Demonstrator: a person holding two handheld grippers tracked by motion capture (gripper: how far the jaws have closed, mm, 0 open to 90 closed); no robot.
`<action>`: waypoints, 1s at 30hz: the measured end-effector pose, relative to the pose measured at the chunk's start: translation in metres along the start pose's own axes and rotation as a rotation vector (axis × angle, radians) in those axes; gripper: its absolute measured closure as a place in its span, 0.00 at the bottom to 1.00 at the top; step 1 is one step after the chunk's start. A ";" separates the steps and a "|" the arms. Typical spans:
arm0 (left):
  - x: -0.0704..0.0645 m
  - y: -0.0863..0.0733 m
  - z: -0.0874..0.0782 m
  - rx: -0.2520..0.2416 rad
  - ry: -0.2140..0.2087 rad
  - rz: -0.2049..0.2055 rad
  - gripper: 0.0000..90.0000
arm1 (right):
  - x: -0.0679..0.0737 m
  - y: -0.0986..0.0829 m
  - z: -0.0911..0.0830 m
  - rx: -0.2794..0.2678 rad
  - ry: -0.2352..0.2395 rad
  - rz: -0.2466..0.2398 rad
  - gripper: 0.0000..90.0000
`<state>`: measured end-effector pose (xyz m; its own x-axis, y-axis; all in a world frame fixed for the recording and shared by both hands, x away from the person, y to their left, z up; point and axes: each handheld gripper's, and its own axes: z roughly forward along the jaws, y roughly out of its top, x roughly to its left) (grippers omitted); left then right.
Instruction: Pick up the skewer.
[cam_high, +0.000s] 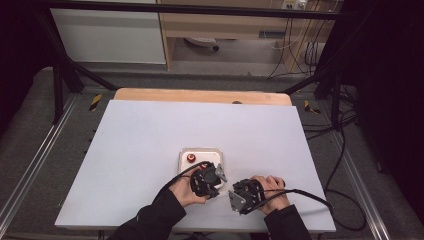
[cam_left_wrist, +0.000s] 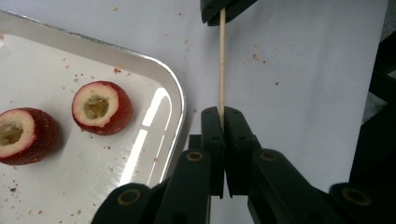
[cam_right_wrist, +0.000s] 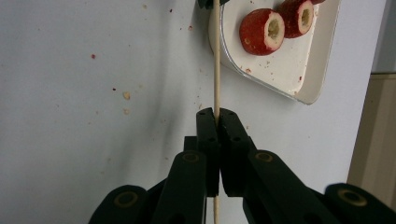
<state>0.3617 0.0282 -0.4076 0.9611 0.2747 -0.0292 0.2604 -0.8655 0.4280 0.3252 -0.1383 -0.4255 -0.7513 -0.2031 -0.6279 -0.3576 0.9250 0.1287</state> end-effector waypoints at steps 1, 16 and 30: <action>-0.001 0.001 0.001 0.006 0.006 0.011 0.98 | 0.000 0.000 0.000 -0.001 0.000 -0.005 0.99; 0.001 -0.019 -0.008 -0.039 0.056 0.016 0.99 | -0.009 -0.013 -0.009 -0.062 -0.019 0.281 0.61; 0.009 -0.076 -0.032 -0.157 0.128 -0.106 0.99 | -0.014 -0.056 -0.008 -0.137 0.050 0.903 0.27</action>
<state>0.3482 0.1096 -0.4117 0.9070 0.4201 0.0291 0.3319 -0.7558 0.5644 0.3519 -0.1898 -0.4178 -0.7996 0.5623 -0.2109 0.3174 0.6938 0.6465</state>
